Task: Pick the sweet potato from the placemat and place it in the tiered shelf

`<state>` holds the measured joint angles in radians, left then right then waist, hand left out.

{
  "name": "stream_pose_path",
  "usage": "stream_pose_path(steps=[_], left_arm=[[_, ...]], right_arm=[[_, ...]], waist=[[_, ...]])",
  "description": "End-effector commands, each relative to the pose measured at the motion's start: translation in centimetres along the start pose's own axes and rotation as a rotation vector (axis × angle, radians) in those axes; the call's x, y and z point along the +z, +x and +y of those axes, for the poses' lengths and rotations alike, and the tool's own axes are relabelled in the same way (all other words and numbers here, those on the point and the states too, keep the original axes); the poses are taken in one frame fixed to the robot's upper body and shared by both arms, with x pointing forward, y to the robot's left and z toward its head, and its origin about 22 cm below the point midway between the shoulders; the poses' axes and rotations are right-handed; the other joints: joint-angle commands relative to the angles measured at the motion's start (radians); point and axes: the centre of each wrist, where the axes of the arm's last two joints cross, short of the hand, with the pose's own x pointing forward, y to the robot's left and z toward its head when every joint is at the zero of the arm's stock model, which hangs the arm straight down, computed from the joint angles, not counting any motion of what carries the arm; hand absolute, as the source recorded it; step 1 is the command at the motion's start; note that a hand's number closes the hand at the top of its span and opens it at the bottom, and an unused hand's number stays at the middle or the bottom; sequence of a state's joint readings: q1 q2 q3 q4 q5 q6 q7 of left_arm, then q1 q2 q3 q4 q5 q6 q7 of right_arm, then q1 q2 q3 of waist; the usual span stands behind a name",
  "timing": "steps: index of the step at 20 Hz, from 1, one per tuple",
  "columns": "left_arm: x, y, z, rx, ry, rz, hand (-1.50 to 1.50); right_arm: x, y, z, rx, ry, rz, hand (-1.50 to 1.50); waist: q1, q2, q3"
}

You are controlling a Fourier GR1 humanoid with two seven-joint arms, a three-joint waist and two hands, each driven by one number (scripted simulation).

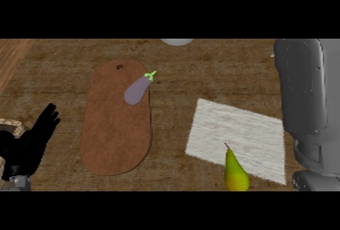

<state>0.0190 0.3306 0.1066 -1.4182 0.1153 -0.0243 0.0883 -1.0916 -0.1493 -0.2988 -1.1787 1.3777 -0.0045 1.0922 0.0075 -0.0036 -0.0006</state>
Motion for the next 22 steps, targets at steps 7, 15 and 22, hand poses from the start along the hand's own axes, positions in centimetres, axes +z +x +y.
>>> stream_pose_path(steps=[7,15,22], left_arm=[[-0.6,0.3,0.4,-0.004,0.013,-0.004,0.00],[-0.3,0.4,-0.2,0.005,-0.009,-0.017,0.00],[-0.2,-0.3,0.9,0.002,0.008,0.007,0.00]], right_arm=[[0.4,3.4,-5.7,-0.037,-0.198,0.080,1.50],[-3.0,4.6,-9.0,0.130,-0.261,0.149,1.50],[-8.1,2.5,-9.9,0.177,-0.254,0.177,1.50]], waist=[[-0.003,0.003,0.000],[0.002,0.003,0.000],[0.003,0.007,0.000]])
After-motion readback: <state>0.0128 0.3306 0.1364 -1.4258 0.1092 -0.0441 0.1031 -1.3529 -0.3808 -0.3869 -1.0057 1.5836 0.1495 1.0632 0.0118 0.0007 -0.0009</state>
